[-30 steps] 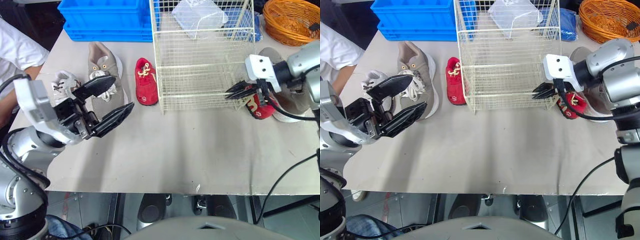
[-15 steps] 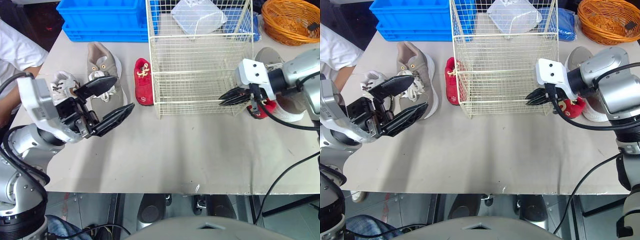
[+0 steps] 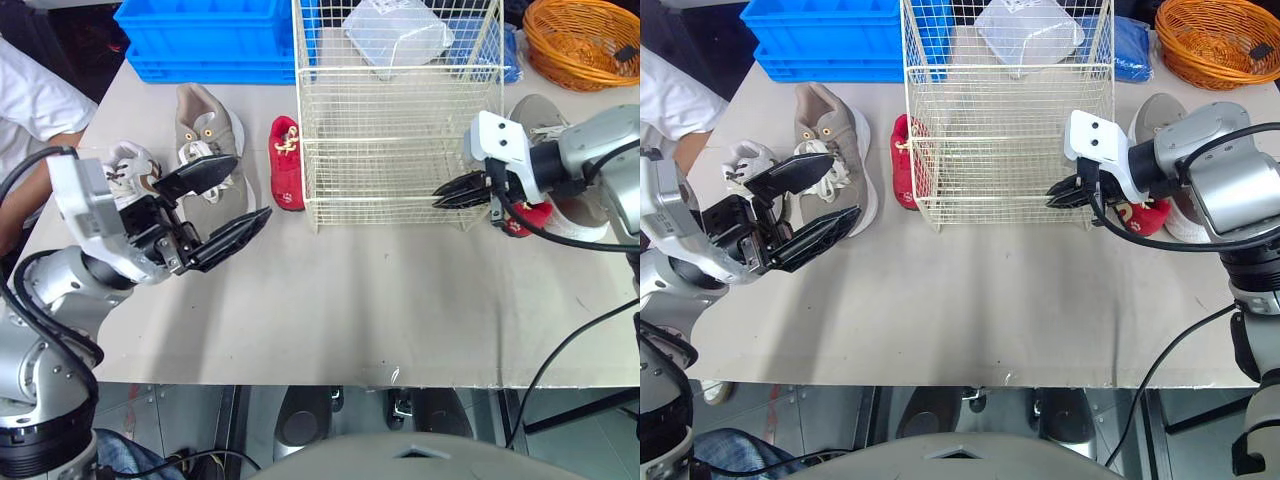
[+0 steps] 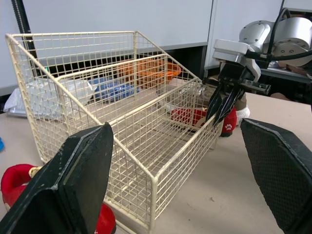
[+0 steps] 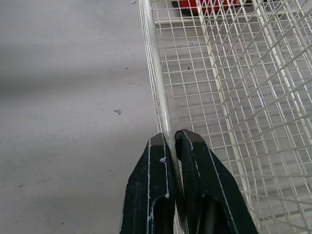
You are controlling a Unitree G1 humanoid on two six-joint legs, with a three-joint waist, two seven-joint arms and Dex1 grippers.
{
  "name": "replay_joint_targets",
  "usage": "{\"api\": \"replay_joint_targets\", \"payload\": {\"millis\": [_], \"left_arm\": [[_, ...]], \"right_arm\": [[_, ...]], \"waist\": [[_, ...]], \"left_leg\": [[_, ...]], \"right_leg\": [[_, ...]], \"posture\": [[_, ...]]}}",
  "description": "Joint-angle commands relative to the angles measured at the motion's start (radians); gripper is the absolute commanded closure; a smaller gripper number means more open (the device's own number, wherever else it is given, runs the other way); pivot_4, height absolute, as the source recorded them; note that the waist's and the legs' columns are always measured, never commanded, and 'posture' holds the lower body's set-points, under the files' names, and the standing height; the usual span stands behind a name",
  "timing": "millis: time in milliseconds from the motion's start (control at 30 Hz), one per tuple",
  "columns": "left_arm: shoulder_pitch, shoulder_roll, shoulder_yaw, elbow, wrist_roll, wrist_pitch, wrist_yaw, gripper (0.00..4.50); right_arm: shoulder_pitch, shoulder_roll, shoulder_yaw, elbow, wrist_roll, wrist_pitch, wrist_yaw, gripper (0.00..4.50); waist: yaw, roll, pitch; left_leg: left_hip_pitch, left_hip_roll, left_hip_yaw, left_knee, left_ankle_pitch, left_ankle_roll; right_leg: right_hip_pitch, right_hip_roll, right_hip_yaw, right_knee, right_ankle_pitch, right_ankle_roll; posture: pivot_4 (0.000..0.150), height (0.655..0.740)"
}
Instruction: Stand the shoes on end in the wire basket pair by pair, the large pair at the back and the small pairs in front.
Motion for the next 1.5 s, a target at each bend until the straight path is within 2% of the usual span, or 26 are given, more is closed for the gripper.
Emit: {"api": "replay_joint_targets", "payload": {"millis": [33,600,1000,1100,1233,1333,1367,1500], "left_arm": [[-0.008,0.006,0.014,-0.009,0.001,-0.018,-0.012,0.0],[-0.019,-0.003,0.003,0.032,0.027,-0.037,-0.047,0.0],[-0.045,0.0,-0.01,0.067,0.037,-0.038,-0.079,0.0],[-0.05,0.0,-0.011,0.07,0.039,-0.036,-0.085,0.0],[-0.056,0.001,-0.013,0.074,0.039,-0.034,-0.09,0.0],[-0.06,0.002,-0.018,0.073,0.039,-0.033,-0.092,0.0],[-0.061,0.003,-0.02,0.071,0.038,-0.032,-0.093,0.0],[-0.075,0.013,-0.039,0.047,0.026,-0.017,-0.091,0.0]], "right_arm": [[-0.025,-0.003,-0.009,-0.025,0.009,0.033,-0.027,4.38],[0.002,-0.028,-0.038,-0.158,0.119,0.281,-0.12,4.38],[0.021,-0.044,-0.062,-0.177,0.17,0.273,-0.182,4.38],[0.031,-0.057,-0.075,-0.179,0.182,0.24,-0.178,3.63],[0.048,-0.064,-0.112,-0.18,0.2,0.216,-0.196,1.76],[0.072,-0.103,-0.196,-0.201,0.258,0.228,-0.167,0.7],[0.086,-0.119,-0.236,-0.212,0.287,0.233,-0.155,0.23],[0.16,-0.131,-0.437,-0.201,0.367,0.227,-0.193,0.23]], "waist": [[0.0,0.0,0.0],[0.007,0.0,0.0],[0.01,0.0,0.0],[0.009,0.0,0.0],[0.007,0.0,0.0],[0.007,0.0,0.0],[0.009,-0.001,0.0],[0.01,-0.001,0.0]], "left_leg": [[0.0,0.0,0.0,0.0,0.0,0.0],[0.0,0.0,0.0,0.0,0.0,0.0],[0.0,0.0,0.0,0.0,0.0,0.0],[0.0,0.0,0.0,0.0,0.0,0.0],[0.0,0.0,0.0,0.0,0.0,0.0],[0.0,0.0,0.0,0.0,0.0,0.0],[0.0,0.0,0.0,0.0,0.0,0.0],[-0.001,0.0,0.0,0.0,0.0,0.0]], "right_leg": [[0.0,0.0,0.0,0.0,0.0,0.0],[0.0,0.0,0.0,0.0,0.0,0.0],[0.0,0.0,0.0,0.0,0.0,0.0],[0.0,0.0,0.0,0.0,0.0,0.0],[0.0,0.0,0.0,0.0,0.0,0.0],[0.0,0.0,0.0,0.0,0.0,0.0],[0.0,0.0,0.0,0.0,0.0,0.0],[0.0,0.0,0.0,-0.001,0.0,0.0]], "posture": [[0.15,0.686],[0.15,0.686],[0.15,0.686],[0.15,0.686],[0.15,0.686],[0.15,0.686],[0.15,0.686],[0.15,0.686]]}}
